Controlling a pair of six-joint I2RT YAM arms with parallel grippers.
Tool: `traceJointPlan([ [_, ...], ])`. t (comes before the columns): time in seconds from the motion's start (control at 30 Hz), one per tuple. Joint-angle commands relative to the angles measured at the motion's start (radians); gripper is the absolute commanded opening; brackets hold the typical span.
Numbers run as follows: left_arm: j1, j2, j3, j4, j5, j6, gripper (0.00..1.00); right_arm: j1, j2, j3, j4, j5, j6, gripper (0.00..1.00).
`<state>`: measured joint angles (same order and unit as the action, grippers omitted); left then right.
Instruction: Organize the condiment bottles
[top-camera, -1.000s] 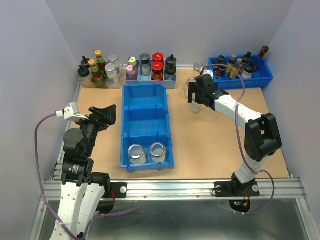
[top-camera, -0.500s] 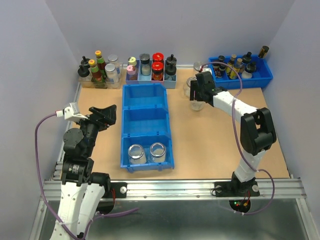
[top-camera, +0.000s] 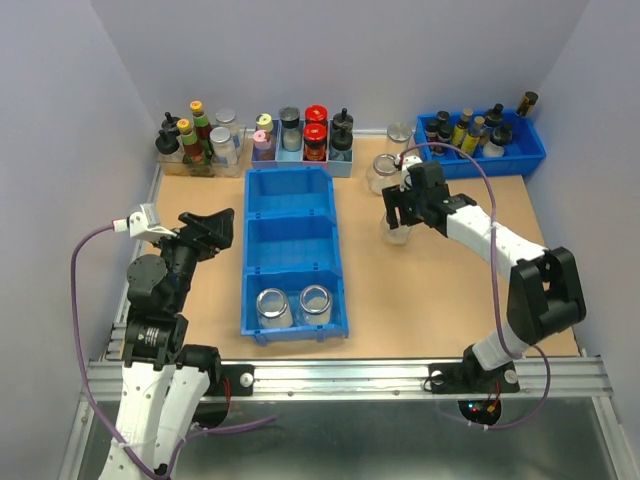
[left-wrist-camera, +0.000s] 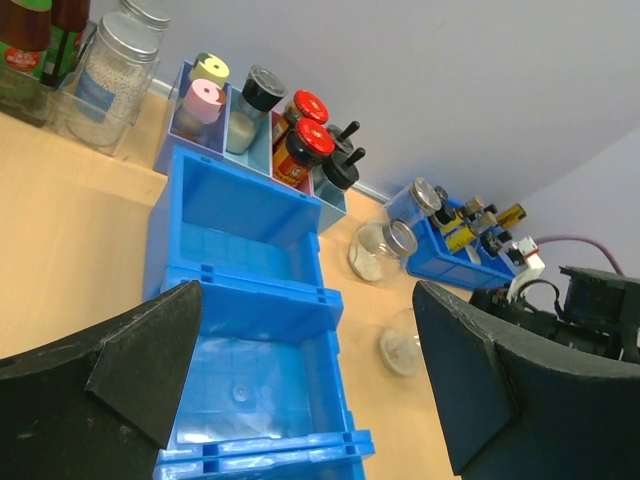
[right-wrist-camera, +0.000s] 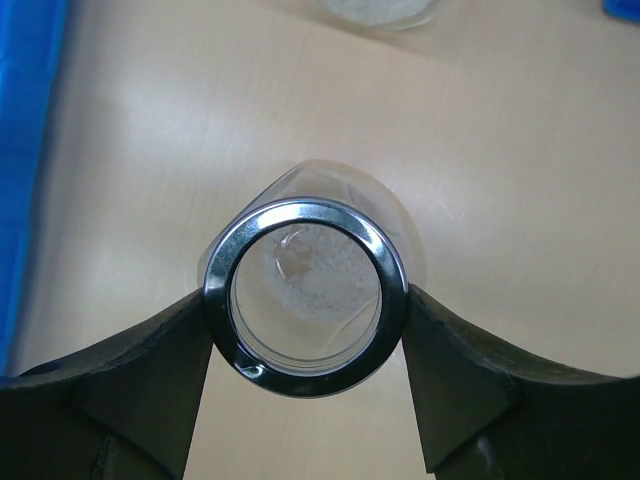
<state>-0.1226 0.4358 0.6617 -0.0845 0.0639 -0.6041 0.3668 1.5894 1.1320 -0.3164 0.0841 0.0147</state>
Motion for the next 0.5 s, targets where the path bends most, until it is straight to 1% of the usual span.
traceJointPlan([
  [0.0, 0.0, 0.006, -0.014, 0.08, 0.039, -0.013, 0.97, -0.003, -0.114, -0.037, 0.053, -0.162, -0.113, 0.62],
  [0.13, 0.0, 0.003, -0.019, 0.08, 0.037, -0.016, 0.97, -0.003, -0.131, -0.054, 0.045, -0.158, -0.099, 0.65],
  [0.33, 0.0, -0.005, -0.031, 0.08, 0.037, -0.017, 0.97, -0.003, -0.108, -0.075, 0.025, -0.195, -0.121, 0.67],
  [0.47, 0.0, -0.006, -0.033, 0.08, 0.033, -0.016, 0.97, -0.003, -0.098, -0.08, 0.023, -0.242, -0.148, 0.73],
])
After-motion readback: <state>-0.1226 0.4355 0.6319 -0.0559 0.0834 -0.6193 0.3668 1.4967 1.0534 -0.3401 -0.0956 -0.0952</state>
